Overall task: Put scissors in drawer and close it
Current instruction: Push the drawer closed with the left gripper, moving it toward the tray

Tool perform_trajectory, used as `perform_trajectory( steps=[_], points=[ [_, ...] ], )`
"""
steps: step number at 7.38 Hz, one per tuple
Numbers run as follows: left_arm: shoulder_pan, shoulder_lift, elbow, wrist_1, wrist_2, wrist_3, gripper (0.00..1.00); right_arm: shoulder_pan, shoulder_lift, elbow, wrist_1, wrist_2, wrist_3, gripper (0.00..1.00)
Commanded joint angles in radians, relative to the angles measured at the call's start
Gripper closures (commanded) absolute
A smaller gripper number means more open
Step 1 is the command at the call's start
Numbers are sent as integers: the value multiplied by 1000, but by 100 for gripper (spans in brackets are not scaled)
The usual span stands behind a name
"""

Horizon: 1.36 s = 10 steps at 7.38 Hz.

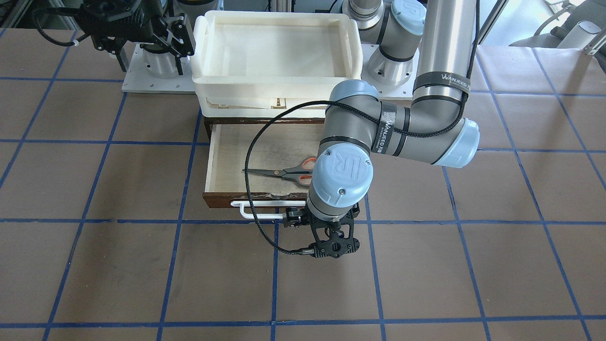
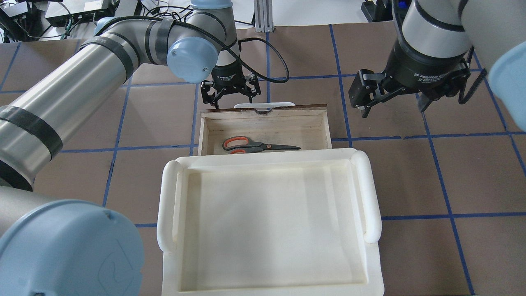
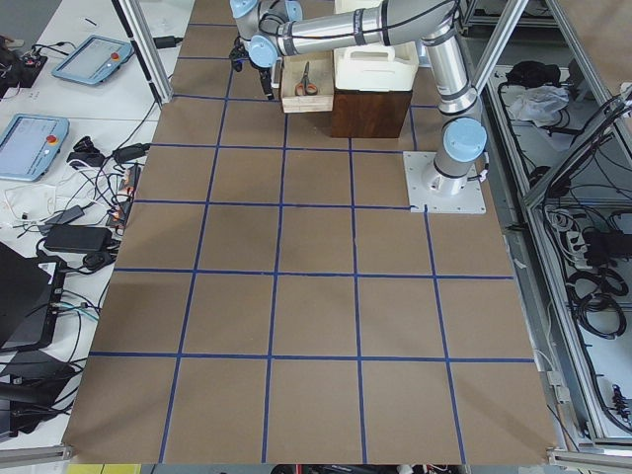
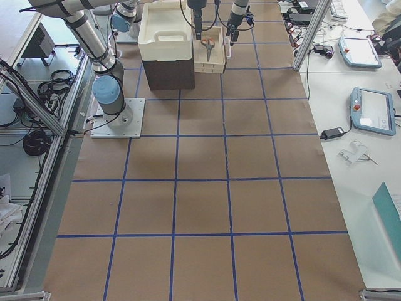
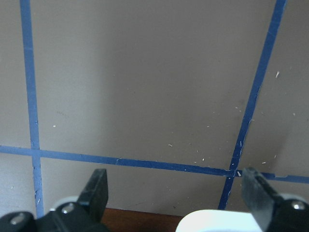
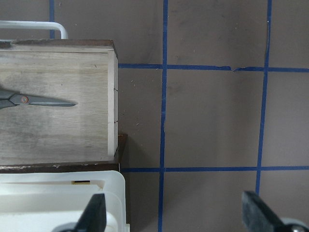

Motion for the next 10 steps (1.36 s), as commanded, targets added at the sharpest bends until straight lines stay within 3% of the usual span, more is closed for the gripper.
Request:
perform_trajectory(
  steps=[1, 5, 10],
  points=[
    [0, 10, 0, -17, -2, -8, 0, 0, 0, 0, 0, 0, 0, 0],
    [3, 27, 3, -12, -5, -48, 0, 0, 0, 0, -1, -2, 0, 0],
    [-12, -24, 0, 35, -6, -177, 0, 0, 0, 0, -3, 0, 0, 0]
  ],
)
